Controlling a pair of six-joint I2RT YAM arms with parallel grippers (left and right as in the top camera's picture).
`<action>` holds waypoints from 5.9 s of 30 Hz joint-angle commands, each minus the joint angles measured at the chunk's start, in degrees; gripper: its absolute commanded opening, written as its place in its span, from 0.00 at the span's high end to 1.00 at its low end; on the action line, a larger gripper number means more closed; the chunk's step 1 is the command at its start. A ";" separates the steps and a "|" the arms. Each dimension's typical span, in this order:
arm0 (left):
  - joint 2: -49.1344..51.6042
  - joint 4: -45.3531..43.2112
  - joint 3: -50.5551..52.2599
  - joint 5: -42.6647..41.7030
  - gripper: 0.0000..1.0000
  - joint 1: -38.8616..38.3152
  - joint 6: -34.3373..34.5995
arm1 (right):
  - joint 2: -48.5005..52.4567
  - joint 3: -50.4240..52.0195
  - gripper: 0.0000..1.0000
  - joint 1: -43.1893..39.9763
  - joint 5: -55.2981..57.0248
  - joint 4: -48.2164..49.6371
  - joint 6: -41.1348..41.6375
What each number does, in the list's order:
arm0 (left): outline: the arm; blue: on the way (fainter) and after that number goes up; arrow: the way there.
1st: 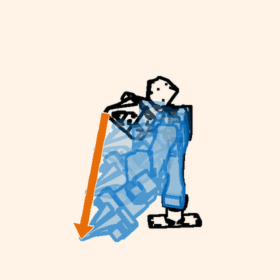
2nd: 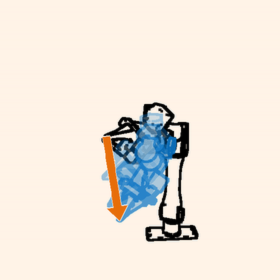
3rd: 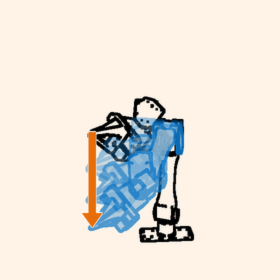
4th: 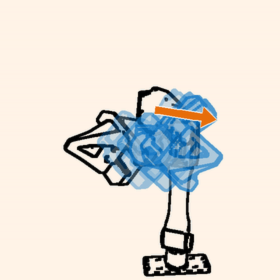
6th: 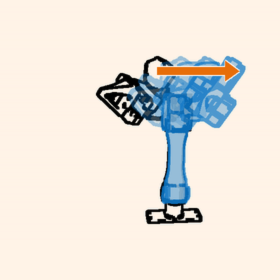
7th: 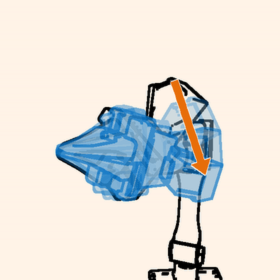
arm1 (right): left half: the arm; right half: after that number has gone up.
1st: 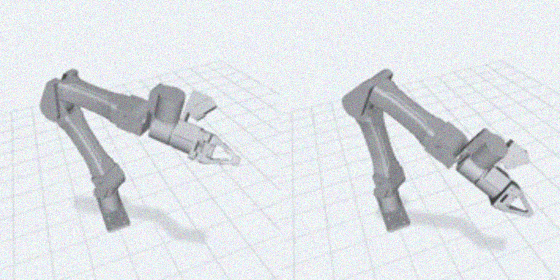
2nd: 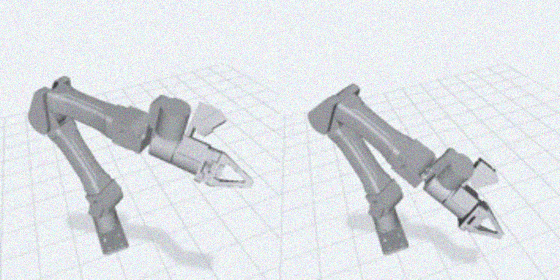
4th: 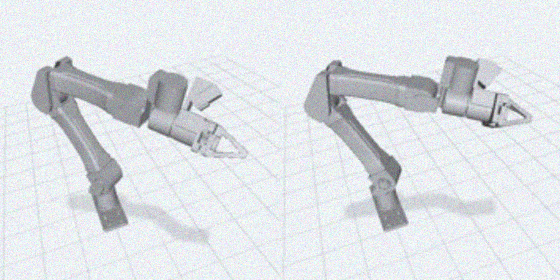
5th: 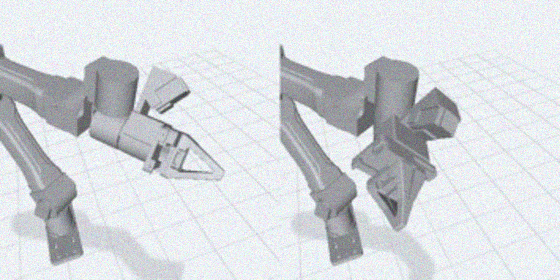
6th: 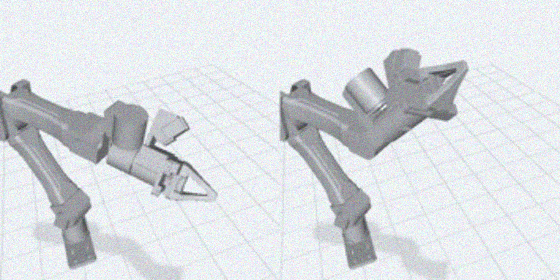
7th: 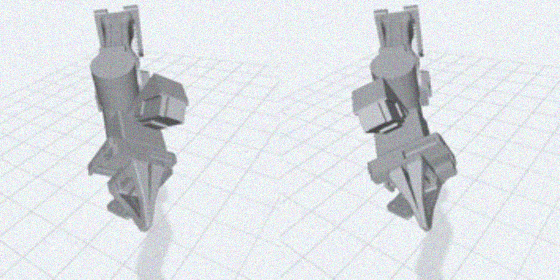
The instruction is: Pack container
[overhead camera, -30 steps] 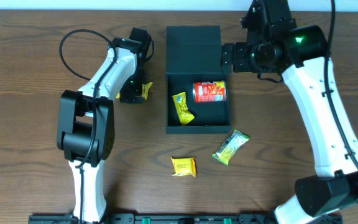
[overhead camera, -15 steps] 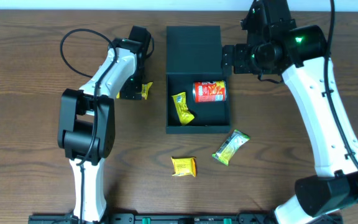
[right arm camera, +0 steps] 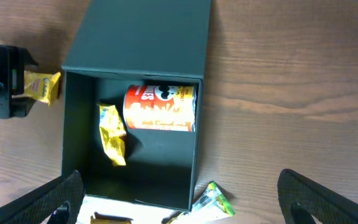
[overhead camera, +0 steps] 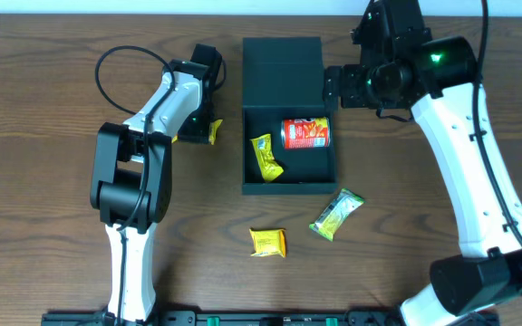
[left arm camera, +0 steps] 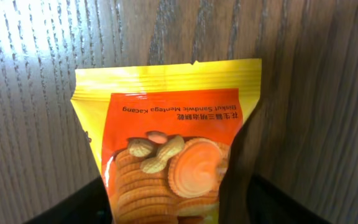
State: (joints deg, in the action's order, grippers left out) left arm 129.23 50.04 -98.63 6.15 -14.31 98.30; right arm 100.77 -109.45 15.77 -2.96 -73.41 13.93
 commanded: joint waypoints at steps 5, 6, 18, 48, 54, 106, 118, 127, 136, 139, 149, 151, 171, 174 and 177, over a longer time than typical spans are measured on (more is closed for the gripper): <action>0.83 -2.99 -0.87 1.18 0.55 0.59 -11.15 | -0.48 -0.79 0.01 -0.09 0.17 -0.11 -0.92; 0.83 -2.95 -0.87 1.36 0.57 0.63 -11.63 | -0.48 -0.79 0.01 -0.09 0.20 -0.11 -0.92; 0.09 -4.31 -1.62 1.79 0.62 0.83 -26.80 | -0.48 -0.79 0.01 -0.09 0.17 0.02 -0.70; -0.02 24.50 -30.86 0.87 0.65 -8.46 -74.58 | -0.48 -0.79 0.01 -0.11 3.06 6.64 -0.74; -0.02 26.18 -30.86 -2.62 0.64 -12.85 -74.55 | -0.48 -0.79 0.01 -0.11 4.48 6.62 -0.74; -19.96 39.87 -38.34 7.54 0.05 -3.93 -92.15 | -27.26 39.01 0.13 15.47 9.14 -1.53 50.86; -19.96 39.32 -38.34 7.32 0.04 -3.93 -92.11 | -25.68 59.60 0.24 25.88 17.09 14.12 81.79; -19.96 39.30 -38.34 6.21 0.05 -3.93 -91.91 | -24.39 66.03 0.35 25.77 19.47 22.49 81.59; -19.96 39.41 -38.34 6.03 0.05 -3.93 -91.91 | -21.16 66.84 0.33 25.77 19.47 29.33 77.48; -19.96 39.67 -38.34 6.03 0.05 -3.93 -91.91 | -19.96 66.84 0.33 25.77 20.24 29.49 77.48; -19.96 39.69 -38.34 6.03 0.05 -3.93 -91.91 | -14.45 66.84 0.37 25.77 20.33 33.75 76.17; -19.96 39.69 -38.34 6.03 0.05 -3.93 -91.91 | -14.16 66.84 0.48 25.77 20.37 34.03 76.22; -19.96 39.67 -38.34 5.97 0.05 -3.93 -91.89 | -14.21 66.77 0.78 25.64 18.88 33.57 72.85; -19.96 39.67 -38.34 5.81 0.05 -3.93 -91.89 | -14.40 66.10 0.84 25.03 17.92 33.24 69.51; -19.96 39.67 -38.34 5.84 0.05 -3.93 -91.89 | -14.86 64.70 0.89 24.17 17.53 31.02 66.66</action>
State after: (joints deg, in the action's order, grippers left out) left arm 109.08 89.58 -136.94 12.21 -18.44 7.01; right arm 86.30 -43.16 40.80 14.41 -41.23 84.23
